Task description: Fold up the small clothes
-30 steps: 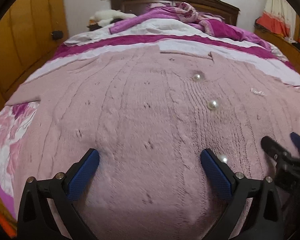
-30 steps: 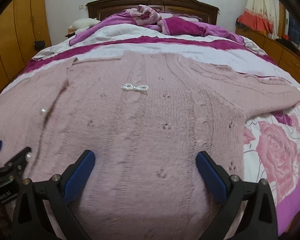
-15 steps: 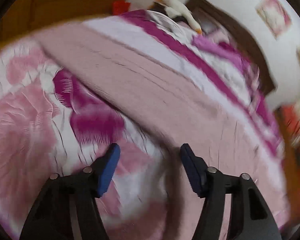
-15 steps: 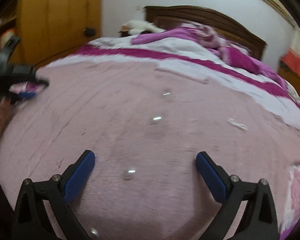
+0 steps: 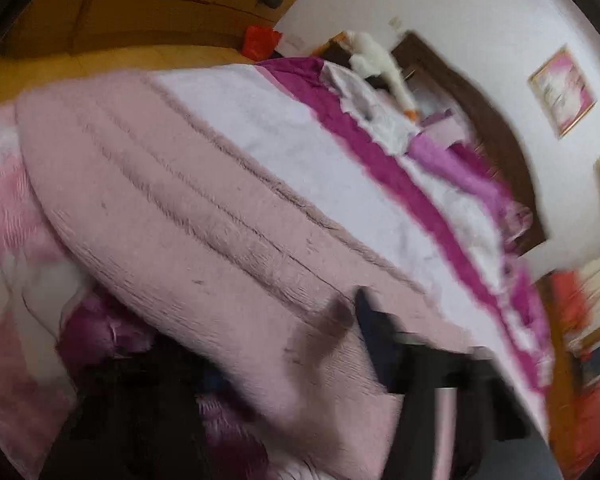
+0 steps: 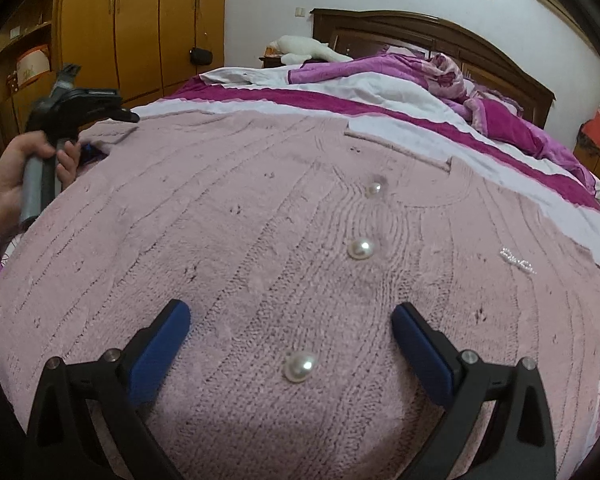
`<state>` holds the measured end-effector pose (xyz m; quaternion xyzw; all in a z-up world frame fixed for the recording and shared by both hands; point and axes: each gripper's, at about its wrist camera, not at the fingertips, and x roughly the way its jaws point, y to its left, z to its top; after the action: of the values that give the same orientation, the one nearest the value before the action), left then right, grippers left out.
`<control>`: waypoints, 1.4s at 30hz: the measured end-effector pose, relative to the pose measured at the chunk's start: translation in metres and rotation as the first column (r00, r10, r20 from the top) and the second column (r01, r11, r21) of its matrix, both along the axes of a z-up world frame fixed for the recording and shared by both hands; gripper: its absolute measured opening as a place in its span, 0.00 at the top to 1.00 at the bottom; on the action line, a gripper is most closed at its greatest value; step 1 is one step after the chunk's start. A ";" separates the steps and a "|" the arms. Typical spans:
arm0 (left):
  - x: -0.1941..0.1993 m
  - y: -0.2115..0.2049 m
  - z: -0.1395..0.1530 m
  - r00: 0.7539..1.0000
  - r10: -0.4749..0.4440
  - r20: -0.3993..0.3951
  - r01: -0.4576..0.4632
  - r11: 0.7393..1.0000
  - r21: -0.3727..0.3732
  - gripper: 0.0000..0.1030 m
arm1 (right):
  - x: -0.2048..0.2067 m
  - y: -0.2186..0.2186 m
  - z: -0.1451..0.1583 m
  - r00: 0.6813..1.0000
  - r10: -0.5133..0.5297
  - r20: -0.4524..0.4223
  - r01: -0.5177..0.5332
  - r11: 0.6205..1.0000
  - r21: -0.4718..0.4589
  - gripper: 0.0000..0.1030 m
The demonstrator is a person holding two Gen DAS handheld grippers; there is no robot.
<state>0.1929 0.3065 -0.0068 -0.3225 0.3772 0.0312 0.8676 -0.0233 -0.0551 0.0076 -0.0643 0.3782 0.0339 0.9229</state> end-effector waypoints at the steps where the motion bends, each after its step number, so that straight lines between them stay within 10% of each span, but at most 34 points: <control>1: 0.003 -0.004 0.002 1.000 0.011 -0.025 -0.010 0.999 0.030 1.00 | 0.000 0.002 0.000 1.000 -0.003 0.003 0.003 1.000 -0.005 0.00; 15: -0.018 -0.096 0.117 0.945 -0.227 0.237 0.196 0.969 0.147 1.00 | -0.001 -0.012 0.008 0.998 -0.064 0.025 0.063 0.996 0.058 0.00; 21: -0.035 -0.163 0.135 0.899 -0.341 0.275 0.310 0.939 0.152 1.00 | -0.008 -0.078 0.031 0.943 -0.324 0.073 0.297 0.921 0.252 0.00; 27: -0.059 -0.232 0.113 0.869 -0.424 0.255 0.408 0.906 0.115 1.00 | -0.007 -0.137 0.013 0.896 -0.440 -0.056 0.433 0.842 0.323 0.00; 35: -0.064 -0.294 0.041 0.879 -0.461 0.122 0.462 0.887 0.022 1.00 | -0.015 -0.141 0.007 0.910 -0.413 -0.020 0.392 0.847 0.360 0.00; 38: -0.056 -0.300 0.022 0.864 -0.503 0.027 0.503 0.862 -0.058 0.77 | -0.013 -0.144 0.007 0.911 -0.411 -0.039 0.396 0.842 0.367 0.00; 42: -0.071 -0.304 0.039 0.825 -0.565 -0.006 0.565 0.825 0.027 0.59 | -0.012 -0.144 0.007 0.911 -0.410 -0.042 0.397 0.843 0.363 0.00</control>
<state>0.1223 0.0025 0.0325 -0.1847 0.4542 -0.2219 0.8428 -0.0355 -0.1988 0.0145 0.1877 0.3533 -0.0926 0.9118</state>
